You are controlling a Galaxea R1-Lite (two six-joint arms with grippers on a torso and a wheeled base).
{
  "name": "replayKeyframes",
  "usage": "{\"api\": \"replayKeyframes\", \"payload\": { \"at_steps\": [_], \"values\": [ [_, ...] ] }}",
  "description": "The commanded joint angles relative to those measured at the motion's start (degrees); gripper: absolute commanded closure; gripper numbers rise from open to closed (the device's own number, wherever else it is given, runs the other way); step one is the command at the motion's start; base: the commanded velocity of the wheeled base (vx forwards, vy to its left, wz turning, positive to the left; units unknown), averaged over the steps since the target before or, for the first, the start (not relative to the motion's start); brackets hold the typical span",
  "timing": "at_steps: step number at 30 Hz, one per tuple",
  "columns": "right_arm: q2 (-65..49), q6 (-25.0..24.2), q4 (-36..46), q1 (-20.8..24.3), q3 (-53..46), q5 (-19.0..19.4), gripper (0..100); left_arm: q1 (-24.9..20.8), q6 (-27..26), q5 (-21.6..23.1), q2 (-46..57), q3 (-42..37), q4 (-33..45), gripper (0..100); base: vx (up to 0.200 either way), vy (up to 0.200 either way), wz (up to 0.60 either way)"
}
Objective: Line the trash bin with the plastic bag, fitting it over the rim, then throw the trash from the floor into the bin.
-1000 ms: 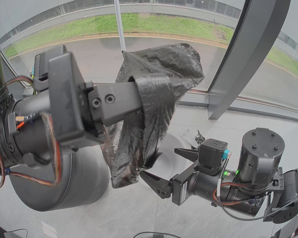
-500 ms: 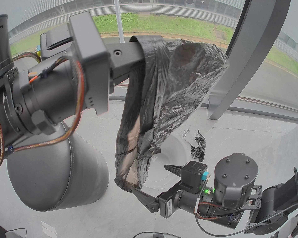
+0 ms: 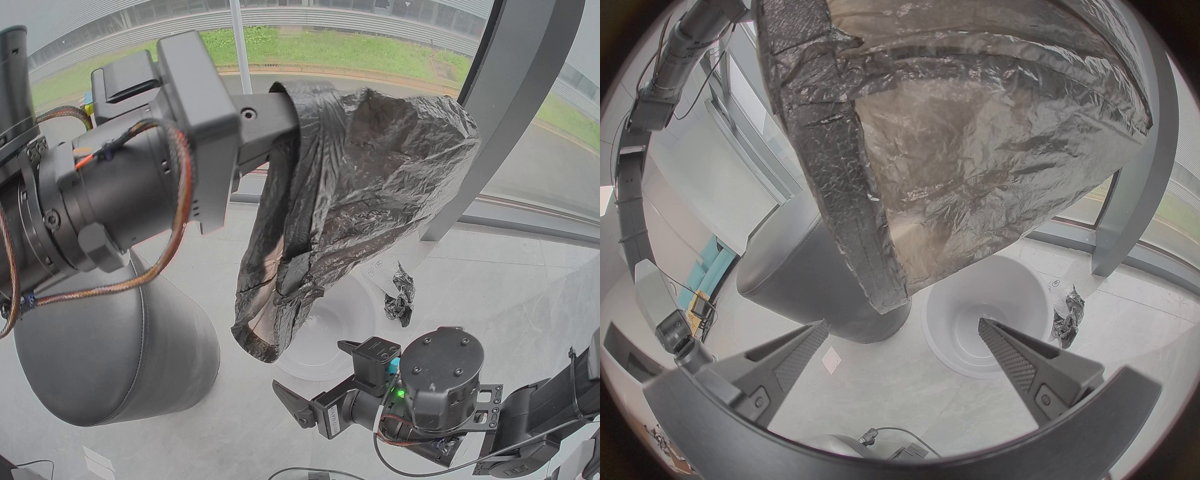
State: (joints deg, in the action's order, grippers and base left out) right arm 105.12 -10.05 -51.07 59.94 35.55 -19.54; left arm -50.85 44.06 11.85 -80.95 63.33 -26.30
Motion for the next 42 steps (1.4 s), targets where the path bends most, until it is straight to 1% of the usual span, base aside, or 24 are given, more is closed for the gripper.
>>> {"api": "replayKeyframes", "payload": {
  "at_steps": [1, 3, 6, 9, 12, 14, 18, 21, 22, 23, 25, 32, 42],
  "values": [
    [2.4, 0.0, 0.0, -0.3, 0.8, -0.1, 0, 0.0, -0.9, 0.1, 0.5, 0.7, 1.4, 100, 0.000, 0.000, 0.00],
    [3.5, 0.2, 0.0, -0.8, 2.2, -1.8, 0, 0.0, -2.1, -0.1, 0.9, 2.4, 4.8, 100, 0.000, 0.000, 0.00],
    [4.7, 1.6, 0.0, -1.0, 4.3, -3.9, 0, 0.0, -2.3, -0.2, 1.1, 3.6, 7.7, 100, 0.000, 0.000, 0.00],
    [6.0, 3.5, 0.0, -0.9, 7.5, -5.2, 0, -0.3, -2.3, -1.0, 1.1, 3.8, 7.8, 100, 0.000, 0.000, 0.00],
    [8.2, 3.7, 0.0, -0.6, 10.4, -7.9, 0, -0.5, -2.3, -2.4, 1.0, 4.3, 7.6, 100, 0.000, 0.000, 0.00],
    [10.8, 3.5, -0.1, -0.4, 12.4, -10.3, 0, -0.5, -2.2, -3.7, 0.7, 4.9, 7.6, 100, 0.000, 0.000, 0.00],
    [13.4, 3.2, -0.3, 0.0, 14.0, -11.3, 0, -0.6, -2.1, -5.3, 0.6, 5.1, 8.1, 100, 0.000, 0.000, 0.00],
    [15.2, 3.3, -2.7, 0.4, 14.9, -13.1, 0, -1.0, -2.0, -6.1, 0.7, 5.0, 8.1, 100, 0.000, 0.000, 0.00],
    [16.6, 3.9, -5.5, 0.5, 15.1, -14.5, 0, -1.3, -2.1, -6.7, 0.8, 5.0, 8.1, 100, 0.000, 0.000, 0.00],
    [17.2, 4.4, -6.9, 0.5, 15.0, -14.9, 0, -1.3, -2.1, -6.8, 0.7, 5.1, 8.1, 100, 0.000, 0.000, 0.00],
    [17.9, 5.6, -8.1, 0.5, 14.8, -15.3, 0, -1.3, -2.1, -6.8, 0.6, 5.1, 8.1, 100, 0.000, 0.000, 0.00],
    [18.5, 6.1, -7.8, 0.2, 14.6, -17.3, 0, -1.3, -2.1, -6.9, 0.6, 5.0, 8.1, 100, 0.000, 0.000, 0.00],
    [17.8, 7.8, -8.3, -0.4, 14.6, -17.5, 0, -1.3, -2.1, -6.9, 0.6, 5.0, 8.2, 100, 0.000, 0.000, 0.00]
  ]
}}
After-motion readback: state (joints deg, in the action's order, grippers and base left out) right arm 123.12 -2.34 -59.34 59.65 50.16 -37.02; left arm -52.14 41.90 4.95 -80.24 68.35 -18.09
